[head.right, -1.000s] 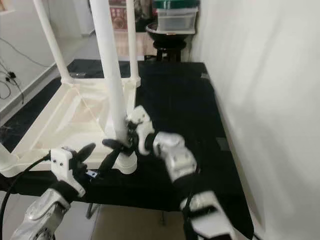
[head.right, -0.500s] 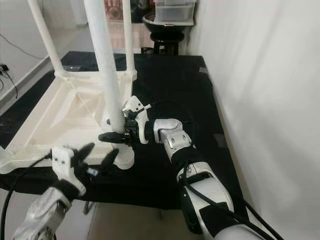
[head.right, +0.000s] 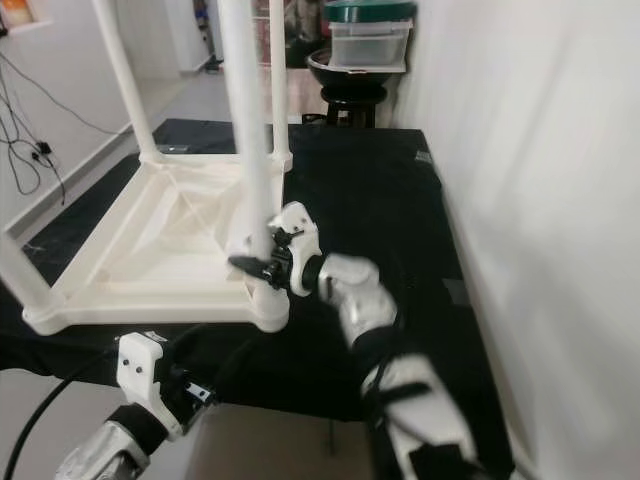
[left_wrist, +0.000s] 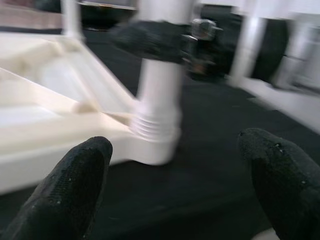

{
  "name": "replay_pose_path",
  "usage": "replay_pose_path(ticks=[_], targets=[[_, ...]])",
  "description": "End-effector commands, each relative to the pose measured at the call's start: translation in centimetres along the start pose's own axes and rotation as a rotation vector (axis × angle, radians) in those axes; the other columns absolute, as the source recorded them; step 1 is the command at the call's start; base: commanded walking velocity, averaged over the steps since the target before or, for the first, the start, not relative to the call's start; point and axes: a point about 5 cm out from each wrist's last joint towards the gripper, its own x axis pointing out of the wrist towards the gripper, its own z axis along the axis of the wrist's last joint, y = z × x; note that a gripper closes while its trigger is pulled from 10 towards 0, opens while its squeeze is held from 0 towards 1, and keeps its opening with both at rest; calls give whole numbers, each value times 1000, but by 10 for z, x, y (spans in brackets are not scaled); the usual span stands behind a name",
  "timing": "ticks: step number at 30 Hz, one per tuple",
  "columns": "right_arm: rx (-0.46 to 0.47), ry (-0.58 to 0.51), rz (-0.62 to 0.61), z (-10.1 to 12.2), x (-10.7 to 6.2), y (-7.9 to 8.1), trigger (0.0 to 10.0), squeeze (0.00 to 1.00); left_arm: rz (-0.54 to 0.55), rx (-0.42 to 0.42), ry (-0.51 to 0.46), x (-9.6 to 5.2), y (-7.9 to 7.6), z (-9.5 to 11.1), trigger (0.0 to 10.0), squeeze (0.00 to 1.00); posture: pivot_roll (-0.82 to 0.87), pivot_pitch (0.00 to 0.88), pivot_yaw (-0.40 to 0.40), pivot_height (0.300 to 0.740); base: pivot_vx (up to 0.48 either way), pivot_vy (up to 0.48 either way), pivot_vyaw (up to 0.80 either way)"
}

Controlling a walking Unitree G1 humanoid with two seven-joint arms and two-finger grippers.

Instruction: Building children table

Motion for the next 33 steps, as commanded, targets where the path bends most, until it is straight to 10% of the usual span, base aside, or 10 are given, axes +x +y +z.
replay_pose_path(ticks=[1, 4, 5, 9, 10, 19, 20, 28, 29, 33], targets=[[5, 151, -19, -27, -7, 3, 0, 0, 19, 46, 20, 3, 8, -2, 9961, 0, -19, 0, 26, 740, 0, 0, 0], [0, 158, -26, -27, -1, 0, 0, 0, 10, 56, 26, 3, 8, -1, 9020, 0, 0, 0, 14, 740, 0, 0, 0], [6, 163, -26, -27, 1, 1, 0, 0, 18, 63, 25, 3, 9, 0, 0, 0, 1, 0, 15, 740, 0, 0, 0], [9, 165, -26, -27, 2, 2, 0, 0, 25, 68, 26, 2, 9, 0, 0, 0, 1, 0, 15, 740, 0, 0, 0], [7, 148, 25, -21, 7, 4, 10000, 0, 39, 78, 24, 3, 10, 1, 0, 0, 3, 0, 20, 740, 0, 0, 0], [-18, -4, 199, 33, 19, -8, 10000, 0, 68, 105, 24, 5, 12, 2, 0, 0, 13, 0, 9, 740, 0, 0, 0], [-19, -27, 264, 42, 19, -10, 10000, 1000, 70, 106, 24, 5, 12, 2, 0, 0, 17, 0, 4, 740, 0, 0, 0], [-50, -84, 517, 57, 13, -7, 10000, 1000, 74, 108, 23, 6, 12, 2, 0, 0, 23, 0, 1, 740, 0, 0, 0], [-89, -74, 633, 60, 12, -8, 10000, 357, 74, 113, 24, 7, 12, 1, 0, 0, 38, 0, -1, 740, 0, 0, 0], [-127, -24, 750, 60, 14, -12, 10000, 0, 73, 120, 28, 8, 11, 1, 0, 0, 52, 0, -6, 740, 0, 0, 0]])
